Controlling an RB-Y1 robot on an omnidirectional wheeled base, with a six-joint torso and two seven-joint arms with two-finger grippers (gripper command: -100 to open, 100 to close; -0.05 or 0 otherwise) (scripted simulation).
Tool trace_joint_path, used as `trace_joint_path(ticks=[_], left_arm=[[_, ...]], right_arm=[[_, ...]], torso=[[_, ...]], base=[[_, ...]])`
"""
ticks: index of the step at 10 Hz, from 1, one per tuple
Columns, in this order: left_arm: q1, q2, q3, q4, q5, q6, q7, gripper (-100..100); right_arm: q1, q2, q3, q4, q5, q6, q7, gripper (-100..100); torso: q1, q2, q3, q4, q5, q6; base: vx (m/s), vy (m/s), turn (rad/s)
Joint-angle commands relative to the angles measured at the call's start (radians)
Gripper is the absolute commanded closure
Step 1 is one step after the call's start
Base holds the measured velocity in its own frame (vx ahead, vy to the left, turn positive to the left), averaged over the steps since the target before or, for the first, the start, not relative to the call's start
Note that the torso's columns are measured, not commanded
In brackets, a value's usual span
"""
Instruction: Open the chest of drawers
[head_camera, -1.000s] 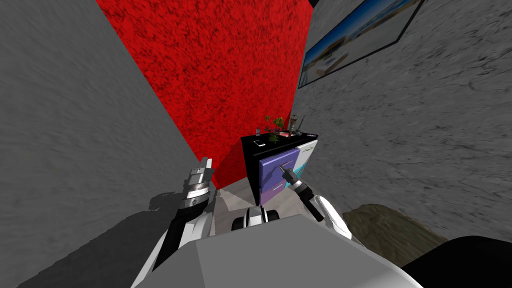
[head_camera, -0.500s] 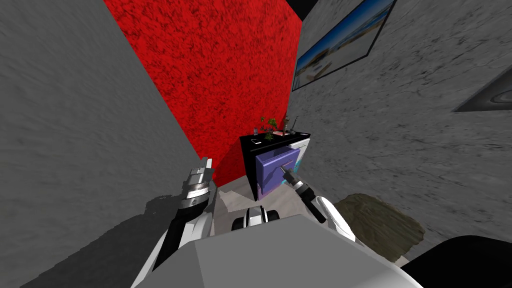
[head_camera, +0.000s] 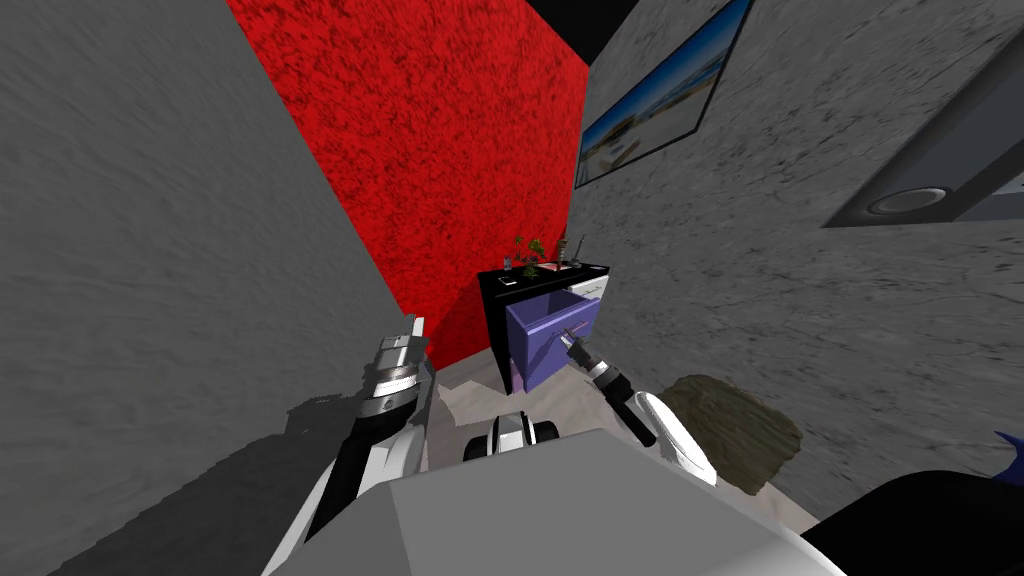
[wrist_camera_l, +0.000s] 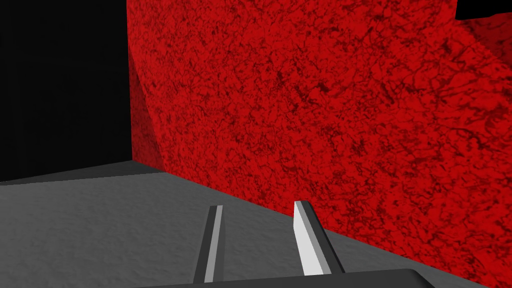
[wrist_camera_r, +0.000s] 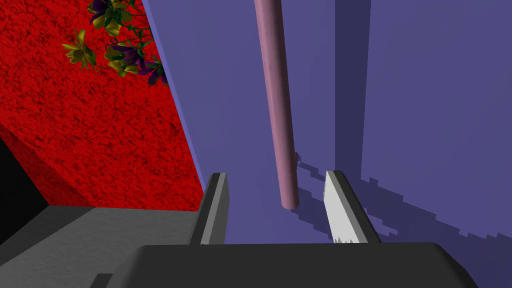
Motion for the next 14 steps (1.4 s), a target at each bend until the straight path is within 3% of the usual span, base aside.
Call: trace_joint_path(ticks=[1,7,8,9,14], left_arm=[[0.0,0.0,0.0,0.0,0.0,0.0,0.0,0],[0.0,0.0,0.0,0.0,0.0,0.0,0.0,0],[0.0,0.0,0.0,0.0,0.0,0.0,0.0,0],[0.0,0.0,0.0,0.0,0.0,0.0,0.0,0],[0.0,0.0,0.0,0.0,0.0,0.0,0.0,0]], right_arm=[[0.001,-0.042,-0.009,-0.038,0.004,0.035,-0.067,-100],[-0.002,-0.134,-0.028,-0.11,0.014,0.106,-0.2,-100],[0.003,-0.126,-0.024,-0.103,0.015,0.099,-0.188,-100],[0.003,-0.128,-0.024,-0.104,0.016,0.102,-0.194,0],[0.006,-0.128,-0.024,-0.101,0.017,0.102,-0.193,0]], torso=[[-0.002,0.0,0.0,-0.001,-0.001,0.0],[-0.005,0.004,0.003,0.0,-0.003,0.0],[-0.004,0.005,0.003,0.002,-0.001,0.001],[-0.004,0.006,0.004,0.002,-0.001,0.001],[-0.004,0.004,0.003,0.0,-0.002,0.0]], base=[[-0.006,0.041,0.016],[-0.013,0.031,0.017],[-0.003,0.012,0.001],[0.0,0.0,0.0],[0.0,0.0,0.0]])
